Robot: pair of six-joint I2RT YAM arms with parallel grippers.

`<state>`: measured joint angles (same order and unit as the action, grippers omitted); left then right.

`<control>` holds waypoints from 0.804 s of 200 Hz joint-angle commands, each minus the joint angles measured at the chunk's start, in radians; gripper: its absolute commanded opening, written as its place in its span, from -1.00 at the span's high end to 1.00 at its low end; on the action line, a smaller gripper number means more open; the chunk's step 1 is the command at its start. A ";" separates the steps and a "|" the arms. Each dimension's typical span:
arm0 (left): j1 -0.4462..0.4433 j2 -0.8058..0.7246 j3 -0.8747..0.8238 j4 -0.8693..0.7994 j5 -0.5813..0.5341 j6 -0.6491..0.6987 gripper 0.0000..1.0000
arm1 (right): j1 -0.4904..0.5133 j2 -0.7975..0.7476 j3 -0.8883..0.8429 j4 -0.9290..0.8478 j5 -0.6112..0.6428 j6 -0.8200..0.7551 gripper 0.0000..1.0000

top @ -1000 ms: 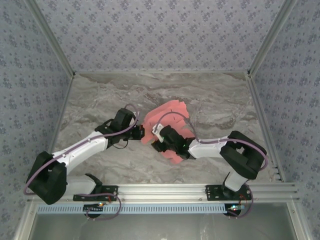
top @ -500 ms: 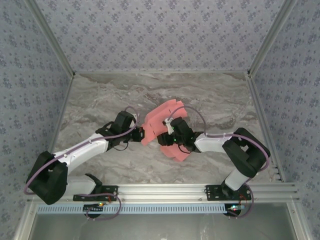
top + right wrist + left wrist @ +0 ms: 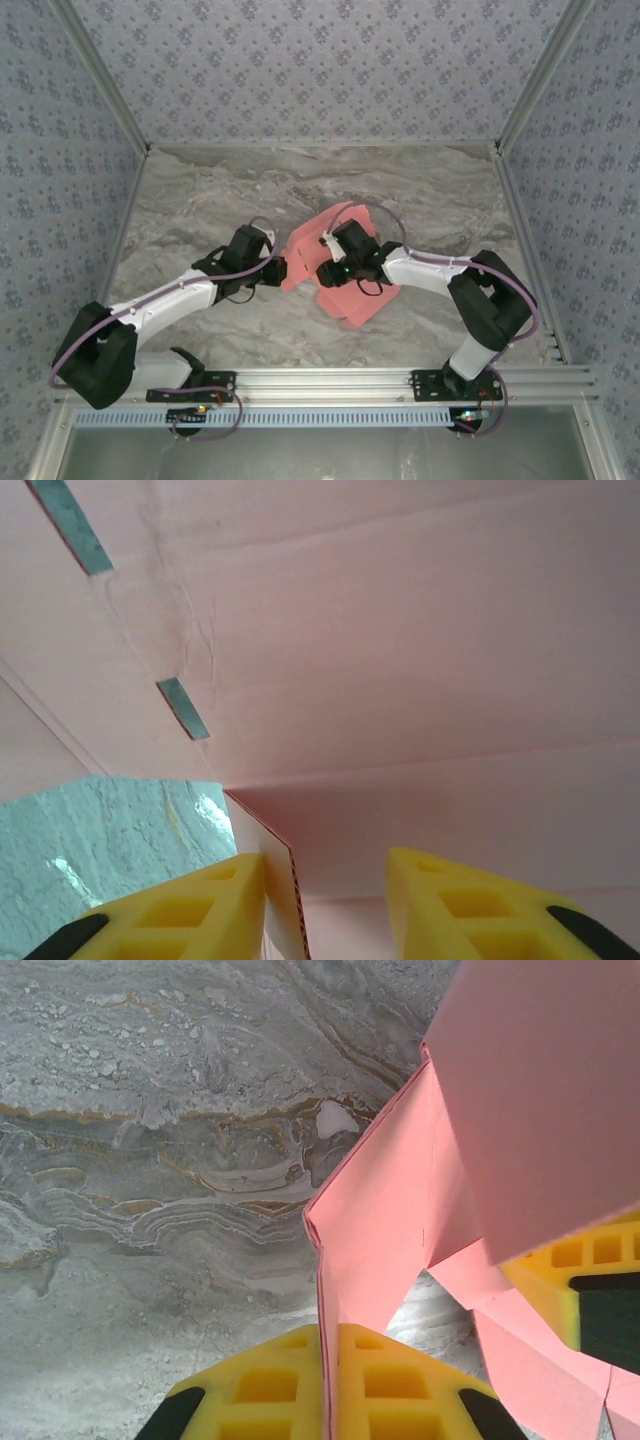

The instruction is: Fold the paper box

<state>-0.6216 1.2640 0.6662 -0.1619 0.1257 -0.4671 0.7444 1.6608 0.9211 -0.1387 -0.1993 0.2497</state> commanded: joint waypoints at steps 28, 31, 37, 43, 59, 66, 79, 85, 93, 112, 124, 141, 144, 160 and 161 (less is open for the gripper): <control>0.001 0.011 -0.004 -0.029 -0.031 0.047 1.00 | 0.001 0.061 0.060 -0.142 0.083 -0.056 0.25; 0.002 0.011 -0.005 -0.028 -0.032 0.047 1.00 | 0.001 0.064 0.059 -0.143 0.084 -0.056 0.24; 0.002 0.012 -0.003 -0.028 -0.033 0.048 1.00 | 0.003 0.069 0.060 -0.142 0.084 -0.054 0.24; 0.002 0.011 -0.004 -0.027 -0.031 0.051 1.00 | 0.003 0.074 0.058 -0.140 0.086 -0.052 0.24; 0.001 0.004 -0.003 -0.017 -0.027 0.060 1.00 | 0.004 0.090 0.049 -0.121 0.099 -0.033 0.24; -0.001 0.000 -0.003 -0.011 -0.024 0.066 1.00 | 0.005 0.095 0.042 -0.108 0.109 -0.020 0.23; -0.014 -0.008 -0.003 0.001 -0.030 0.079 1.00 | 0.006 0.099 0.029 -0.086 0.130 0.013 0.21; -0.024 -0.012 -0.003 0.010 -0.034 0.083 1.00 | 0.007 0.100 0.021 -0.072 0.137 0.031 0.20; -0.037 -0.015 -0.008 0.026 -0.041 0.083 1.00 | 0.006 0.095 0.011 -0.052 0.146 0.057 0.18; -0.068 -0.021 -0.027 0.058 -0.064 0.078 1.00 | 0.010 0.089 -0.006 -0.025 0.170 0.098 0.14; -0.075 -0.022 -0.041 0.071 -0.075 0.073 1.00 | 0.018 0.093 -0.003 -0.030 0.192 0.102 0.14; -0.075 -0.026 -0.055 0.075 -0.088 0.072 1.00 | 0.031 0.100 -0.001 -0.032 0.219 0.111 0.08; -0.076 -0.026 -0.057 0.075 -0.092 0.073 1.00 | 0.034 0.101 -0.001 -0.031 0.225 0.112 0.07; -0.076 -0.031 -0.067 0.078 -0.100 0.073 1.00 | 0.042 0.101 0.000 -0.034 0.280 0.131 0.02; -0.075 -0.032 -0.068 0.079 -0.101 0.073 1.00 | 0.044 0.100 0.000 -0.034 0.282 0.132 0.02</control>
<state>-0.6899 1.2629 0.6151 -0.0776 0.0513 -0.4179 0.7807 1.7355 0.9386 -0.1417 -0.0505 0.3351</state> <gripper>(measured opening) 0.044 0.480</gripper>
